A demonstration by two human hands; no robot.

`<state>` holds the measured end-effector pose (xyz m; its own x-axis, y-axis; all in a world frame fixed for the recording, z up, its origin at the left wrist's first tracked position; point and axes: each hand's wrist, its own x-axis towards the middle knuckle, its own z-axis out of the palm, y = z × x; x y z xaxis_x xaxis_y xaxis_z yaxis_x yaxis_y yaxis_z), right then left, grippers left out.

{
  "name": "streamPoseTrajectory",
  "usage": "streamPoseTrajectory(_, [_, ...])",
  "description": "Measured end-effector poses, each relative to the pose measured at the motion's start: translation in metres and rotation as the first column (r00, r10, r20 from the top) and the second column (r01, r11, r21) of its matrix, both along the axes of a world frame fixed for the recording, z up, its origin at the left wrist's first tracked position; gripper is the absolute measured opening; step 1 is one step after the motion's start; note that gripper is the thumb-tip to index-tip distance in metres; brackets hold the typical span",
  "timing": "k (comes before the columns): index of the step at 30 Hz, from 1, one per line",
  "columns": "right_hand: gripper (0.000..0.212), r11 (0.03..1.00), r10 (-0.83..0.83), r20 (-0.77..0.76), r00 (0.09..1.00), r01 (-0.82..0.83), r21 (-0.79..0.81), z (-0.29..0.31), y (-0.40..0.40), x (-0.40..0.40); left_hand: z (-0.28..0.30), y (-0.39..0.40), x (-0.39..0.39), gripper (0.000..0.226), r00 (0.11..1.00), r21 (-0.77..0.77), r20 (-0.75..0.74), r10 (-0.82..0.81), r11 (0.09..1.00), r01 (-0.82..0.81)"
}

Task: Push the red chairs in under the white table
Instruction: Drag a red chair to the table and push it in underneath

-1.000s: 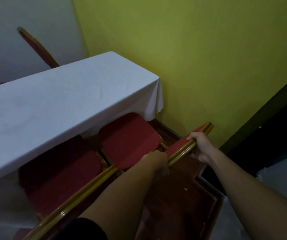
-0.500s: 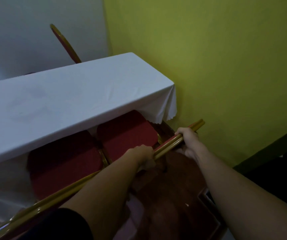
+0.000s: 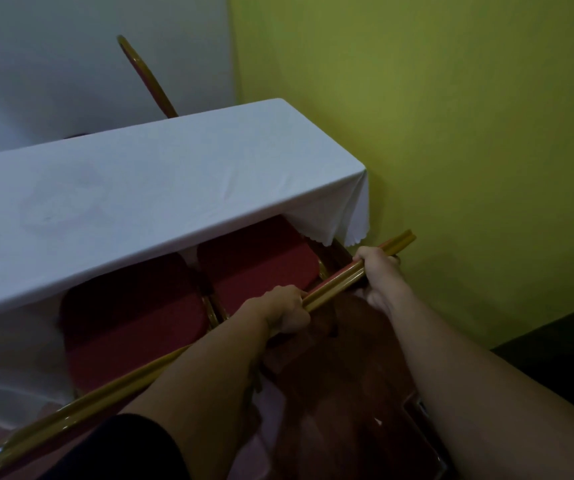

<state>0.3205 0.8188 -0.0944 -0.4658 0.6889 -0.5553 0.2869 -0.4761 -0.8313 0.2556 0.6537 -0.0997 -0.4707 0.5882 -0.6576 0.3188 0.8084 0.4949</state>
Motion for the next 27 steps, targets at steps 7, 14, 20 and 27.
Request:
streamPoseTrajectory(7, [0.059,0.999,0.002,0.008,1.0,-0.002,-0.034,-0.006,0.005,0.003,-0.003,0.003,0.0,0.06,1.0,0.013,0.017,-0.008,1.0,0.008])
streamPoseTrajectory(14, [0.065,0.997,-0.028,-0.004,1.0,0.028,-0.067,-0.013,0.003,0.004,-0.006,0.001,-0.007,0.058,0.999,0.012,-0.004,-0.034,0.999,0.034])
streamPoseTrajectory(20, [0.066,0.999,-0.032,-0.021,0.999,0.032,-0.03,-0.004,-0.001,-0.012,-0.011,0.005,-0.023,0.063,0.999,-0.008,-0.025,-0.03,1.0,0.03])
streamPoseTrajectory(27, [0.049,1.0,-0.018,-0.019,1.0,0.018,-0.004,0.0,0.0,-0.034,-0.015,0.006,-0.04,0.066,0.998,-0.013,-0.063,0.004,1.0,-0.005])
